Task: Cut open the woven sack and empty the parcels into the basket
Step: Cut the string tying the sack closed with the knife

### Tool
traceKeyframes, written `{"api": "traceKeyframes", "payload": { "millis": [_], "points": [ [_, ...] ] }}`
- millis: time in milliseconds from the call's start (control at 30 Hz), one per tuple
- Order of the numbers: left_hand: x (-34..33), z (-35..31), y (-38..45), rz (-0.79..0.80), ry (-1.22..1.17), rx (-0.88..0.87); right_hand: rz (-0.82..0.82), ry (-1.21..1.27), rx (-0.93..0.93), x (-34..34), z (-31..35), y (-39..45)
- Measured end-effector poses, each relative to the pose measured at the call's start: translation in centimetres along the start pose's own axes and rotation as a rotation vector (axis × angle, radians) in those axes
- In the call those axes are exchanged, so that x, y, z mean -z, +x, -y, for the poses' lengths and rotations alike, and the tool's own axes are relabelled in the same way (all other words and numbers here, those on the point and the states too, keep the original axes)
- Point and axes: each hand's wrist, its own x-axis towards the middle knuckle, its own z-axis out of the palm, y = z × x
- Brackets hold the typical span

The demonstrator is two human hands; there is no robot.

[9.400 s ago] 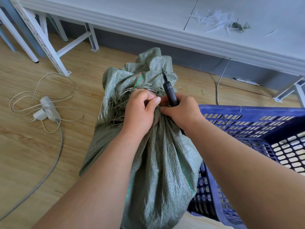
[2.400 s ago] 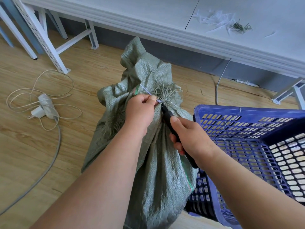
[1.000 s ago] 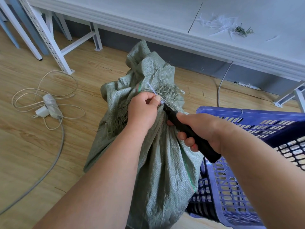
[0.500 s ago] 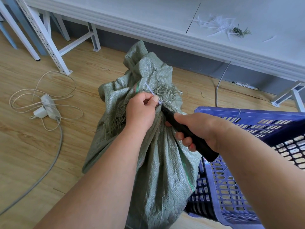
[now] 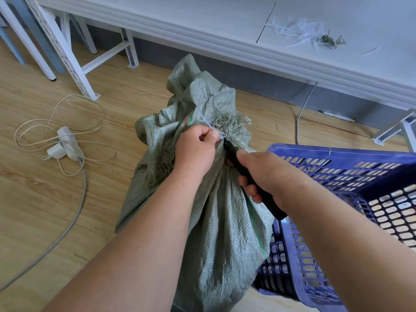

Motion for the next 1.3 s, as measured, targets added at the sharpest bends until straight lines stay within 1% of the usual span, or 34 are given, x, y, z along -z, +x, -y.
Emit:
{"api": "traceKeyframes", "payload": {
  "millis": [133,267,367,467,600,700,900,1100,1200,1300],
  "points": [
    [-0.2,0.1,0.1,0.003,-0.024,0.025,-0.086,-0.054,0.102,-0.6,-0.8,0.4],
    [-0.2,-0.3,0.1,-0.022,-0.182,0.119,-0.142,-0.094,0.263,-1.0,-2.3,0.2],
    [-0.4,-0.7,-0.1,-0.015,-0.224,0.160,-0.172,-0.092,0.290,-1.0,-3.0,0.2],
    [-0.6,-0.6,-0.1,-0.025,-0.247,0.165,-0.186,-0.123,0.310,-1.0,-3.4,0.1],
    [-0.6,-0.5,-0.1,0.005,-0.135,0.096,-0.156,-0.054,0.247,-0.8,-2.3,-0.1],
    [-0.6,-0.2,0.1,-0.016,-0.078,0.074,-0.144,-0.027,0.224,-0.8,-1.7,0.2],
    [-0.8,-0.4,0.0,-0.032,-0.249,0.177,-0.165,0.003,0.338,-1.5,-3.6,0.5],
    [-1.0,-0.8,-0.3,-0.033,-0.289,0.230,-0.171,-0.006,0.394,-1.5,-4.2,0.3],
    [-1.0,-0.7,-0.2,-0.046,-0.201,0.166,-0.175,-0.029,0.340,-1.5,-3.4,0.0],
    [-1.0,-0.8,-0.3,-0.057,-0.018,0.035,-0.151,-0.012,0.205,-1.1,-1.3,0.0]
  ]
}}
